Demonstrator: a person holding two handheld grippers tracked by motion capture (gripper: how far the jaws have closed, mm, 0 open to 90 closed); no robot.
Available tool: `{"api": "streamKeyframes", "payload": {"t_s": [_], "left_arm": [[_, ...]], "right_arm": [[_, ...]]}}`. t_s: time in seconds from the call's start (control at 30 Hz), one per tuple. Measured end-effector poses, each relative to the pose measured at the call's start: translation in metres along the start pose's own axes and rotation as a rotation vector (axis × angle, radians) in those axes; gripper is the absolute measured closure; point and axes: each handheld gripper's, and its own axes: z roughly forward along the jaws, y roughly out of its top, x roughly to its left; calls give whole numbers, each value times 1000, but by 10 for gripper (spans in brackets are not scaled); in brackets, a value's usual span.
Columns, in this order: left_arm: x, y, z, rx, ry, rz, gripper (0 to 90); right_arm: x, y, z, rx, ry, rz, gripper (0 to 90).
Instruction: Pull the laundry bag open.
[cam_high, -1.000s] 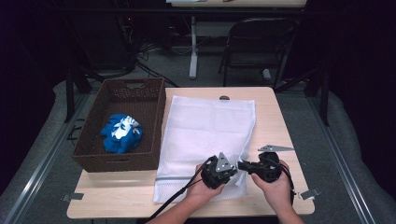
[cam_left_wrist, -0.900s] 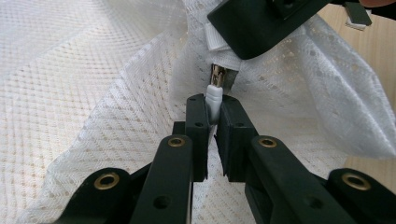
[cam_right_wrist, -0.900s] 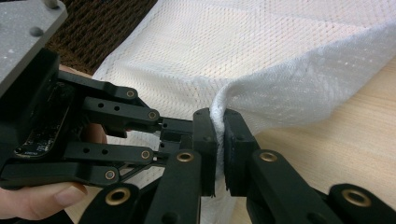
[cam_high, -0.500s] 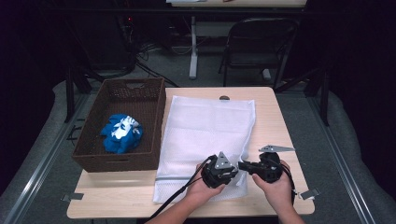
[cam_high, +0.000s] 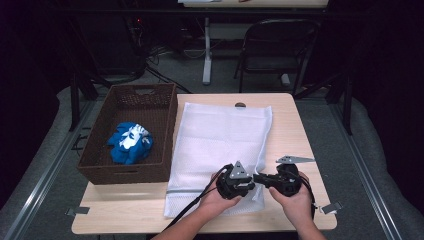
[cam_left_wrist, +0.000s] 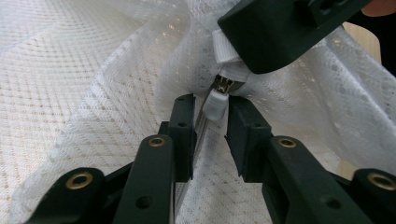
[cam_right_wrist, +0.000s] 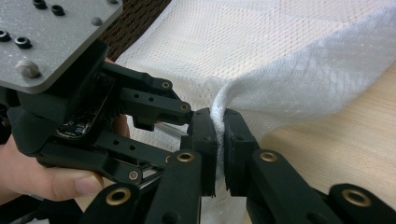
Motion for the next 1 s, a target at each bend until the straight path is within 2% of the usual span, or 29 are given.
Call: {"api": "streamKeyframes", "payload": {"t_s": [0.37,1.0], "left_arm": [[-3,1,-2,-11,1,7,801],[-6,2,-8,-5,29,18,809]], "right_arm": [[-1,0,-1,1,-7,-5,853],[-3,-1,-1,0,-35,-13,853]]}}
